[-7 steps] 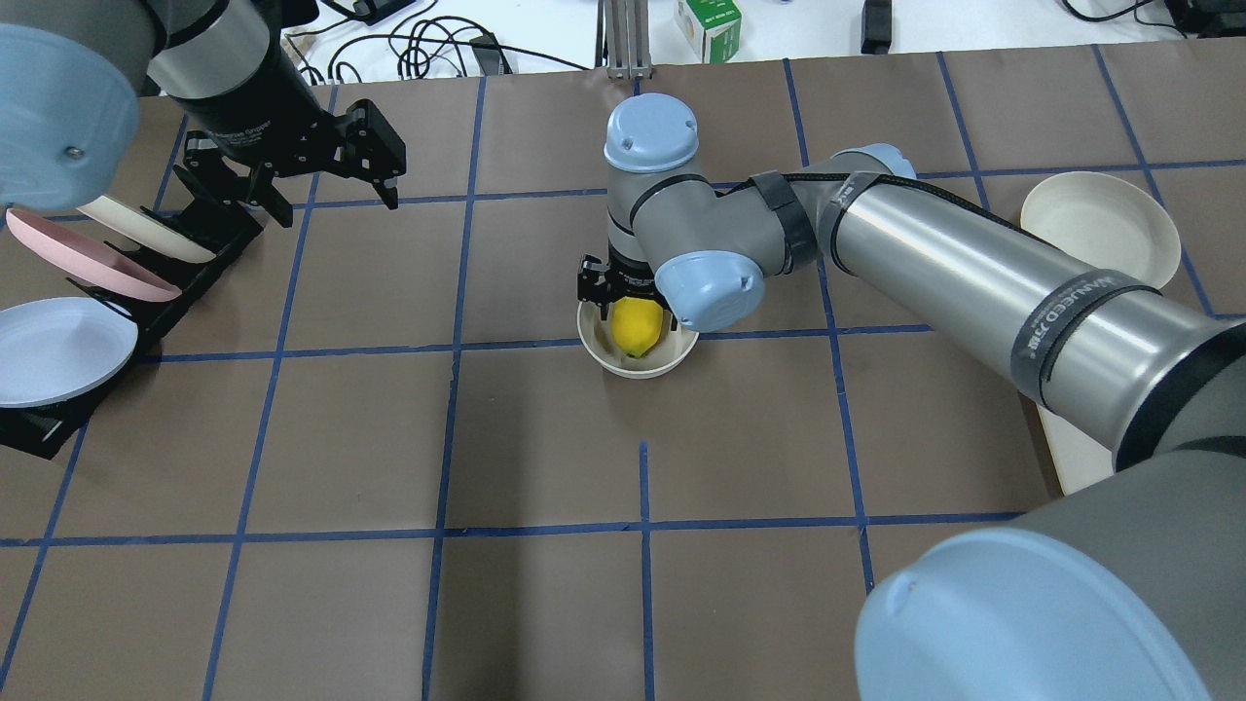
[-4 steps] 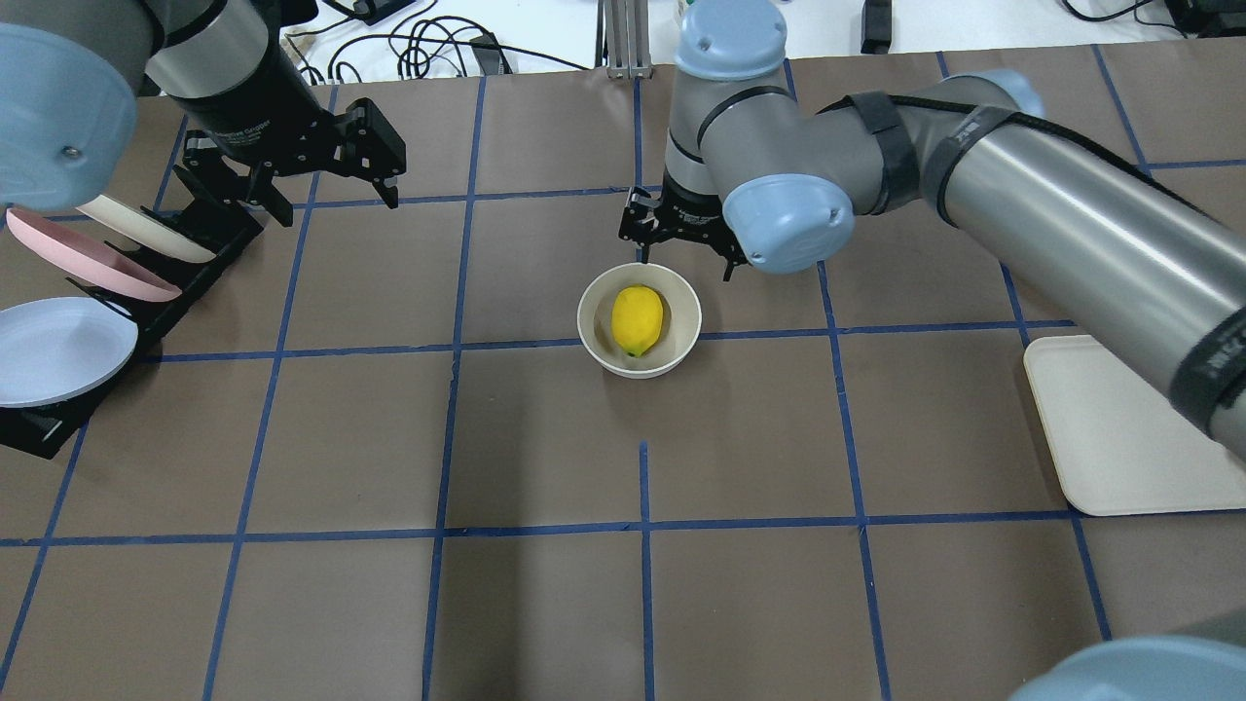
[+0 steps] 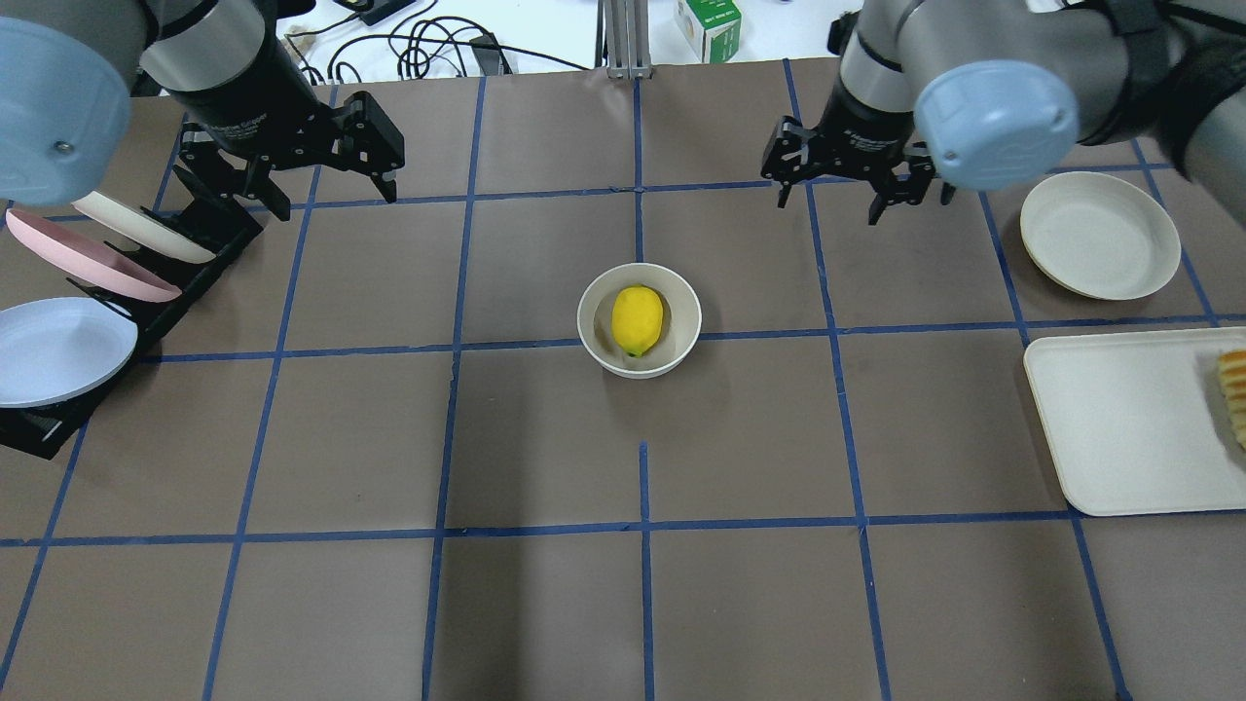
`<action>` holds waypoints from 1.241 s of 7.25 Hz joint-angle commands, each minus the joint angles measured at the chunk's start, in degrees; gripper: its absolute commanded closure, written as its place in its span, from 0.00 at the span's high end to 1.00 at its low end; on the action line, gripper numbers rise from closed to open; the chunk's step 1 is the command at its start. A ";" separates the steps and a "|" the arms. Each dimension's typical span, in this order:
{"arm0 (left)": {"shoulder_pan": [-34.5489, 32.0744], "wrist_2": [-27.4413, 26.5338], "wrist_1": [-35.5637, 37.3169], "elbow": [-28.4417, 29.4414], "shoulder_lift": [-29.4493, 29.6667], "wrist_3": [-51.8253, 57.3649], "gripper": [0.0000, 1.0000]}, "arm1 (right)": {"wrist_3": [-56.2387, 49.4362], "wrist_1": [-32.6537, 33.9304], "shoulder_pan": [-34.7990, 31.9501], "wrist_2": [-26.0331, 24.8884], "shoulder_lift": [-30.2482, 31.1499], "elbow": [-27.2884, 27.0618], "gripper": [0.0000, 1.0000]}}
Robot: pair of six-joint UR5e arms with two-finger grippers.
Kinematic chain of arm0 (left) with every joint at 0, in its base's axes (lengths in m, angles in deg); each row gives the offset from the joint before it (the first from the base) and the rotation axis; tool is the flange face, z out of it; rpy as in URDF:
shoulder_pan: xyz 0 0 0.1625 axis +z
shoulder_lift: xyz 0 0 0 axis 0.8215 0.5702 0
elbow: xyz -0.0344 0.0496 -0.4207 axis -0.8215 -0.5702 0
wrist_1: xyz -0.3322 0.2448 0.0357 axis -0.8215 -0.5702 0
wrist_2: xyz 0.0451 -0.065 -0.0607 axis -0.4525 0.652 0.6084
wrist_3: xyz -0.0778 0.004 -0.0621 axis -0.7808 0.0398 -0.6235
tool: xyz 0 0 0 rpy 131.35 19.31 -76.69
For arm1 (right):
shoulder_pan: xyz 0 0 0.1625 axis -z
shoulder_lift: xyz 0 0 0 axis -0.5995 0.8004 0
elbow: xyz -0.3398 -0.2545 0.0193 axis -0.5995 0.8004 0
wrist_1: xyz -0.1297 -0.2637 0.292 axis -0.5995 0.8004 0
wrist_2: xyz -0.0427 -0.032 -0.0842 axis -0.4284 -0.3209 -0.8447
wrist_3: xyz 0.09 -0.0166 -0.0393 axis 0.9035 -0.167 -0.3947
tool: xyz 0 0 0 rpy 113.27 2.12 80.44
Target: Place bowl and put lemon in it
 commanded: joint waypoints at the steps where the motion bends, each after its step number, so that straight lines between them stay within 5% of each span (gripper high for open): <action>1: 0.10 -0.02 0.01 -0.30 0.00 0.08 1.00 | -0.43 -4.56 3.56 -3.92 5.30 -0.33 1.00; 9: 0.19 -0.02 0.01 -0.39 -0.09 0.08 1.00 | -7.20 -11.51 1.54 -3.51 12.72 -0.33 1.00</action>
